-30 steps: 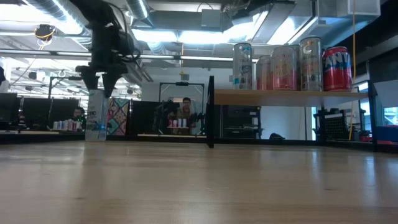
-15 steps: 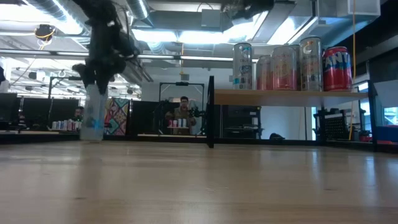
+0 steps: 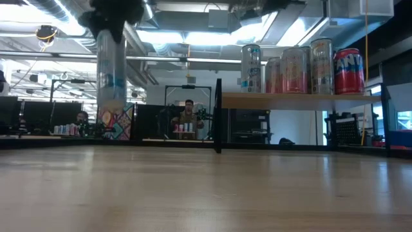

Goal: Place canned beverage on shelf
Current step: Put the white blue soda can on the shelf aligned with the other white blue soda can

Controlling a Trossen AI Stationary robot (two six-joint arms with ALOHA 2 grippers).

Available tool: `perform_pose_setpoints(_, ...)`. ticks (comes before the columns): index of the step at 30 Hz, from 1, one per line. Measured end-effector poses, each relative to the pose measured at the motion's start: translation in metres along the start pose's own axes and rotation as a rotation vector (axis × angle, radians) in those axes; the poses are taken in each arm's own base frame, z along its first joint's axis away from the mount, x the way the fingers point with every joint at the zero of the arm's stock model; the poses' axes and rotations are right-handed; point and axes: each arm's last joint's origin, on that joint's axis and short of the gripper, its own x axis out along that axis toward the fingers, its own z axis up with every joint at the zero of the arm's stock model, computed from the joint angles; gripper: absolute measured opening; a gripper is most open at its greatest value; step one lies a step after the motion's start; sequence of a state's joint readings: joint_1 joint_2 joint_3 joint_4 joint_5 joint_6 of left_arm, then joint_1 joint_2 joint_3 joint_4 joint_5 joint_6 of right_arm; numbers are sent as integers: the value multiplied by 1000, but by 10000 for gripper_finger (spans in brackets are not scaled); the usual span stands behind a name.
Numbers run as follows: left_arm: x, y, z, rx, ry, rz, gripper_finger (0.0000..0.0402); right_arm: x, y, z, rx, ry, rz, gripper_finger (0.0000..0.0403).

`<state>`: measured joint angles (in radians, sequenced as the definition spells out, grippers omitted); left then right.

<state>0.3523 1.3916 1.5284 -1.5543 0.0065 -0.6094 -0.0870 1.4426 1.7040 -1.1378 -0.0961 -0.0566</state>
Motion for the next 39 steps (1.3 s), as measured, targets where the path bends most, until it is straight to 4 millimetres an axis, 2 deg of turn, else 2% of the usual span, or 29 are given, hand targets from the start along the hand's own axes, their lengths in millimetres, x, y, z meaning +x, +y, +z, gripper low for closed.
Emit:
perform_pose_setpoints(8, 19, -78, -34, -29, -3, -98, 217, 16, 60, -43, 30, 37, -7, 312)
perform_pose_setpoints(13, 37, -131, -52, -16, 52, -123, 217, 26, 89, -68, 83, 78, -55, 312)
perform_pose_setpoints(21, 52, -205, -42, 38, -3, -112, 217, 39, 121, -101, 114, 127, -126, 312)
perform_pose_setpoints(26, 74, -233, -35, 131, 6, -96, 217, 39, 132, -109, 142, 125, -124, 312)
perform_pose_setpoints(32, 98, -243, -33, 167, 47, -62, 217, 37, 136, -111, 165, 116, -122, 312)
perform_pose_setpoints(39, 100, -248, -35, 188, 16, -71, 246, 37, 136, -111, 166, 115, -120, 312)
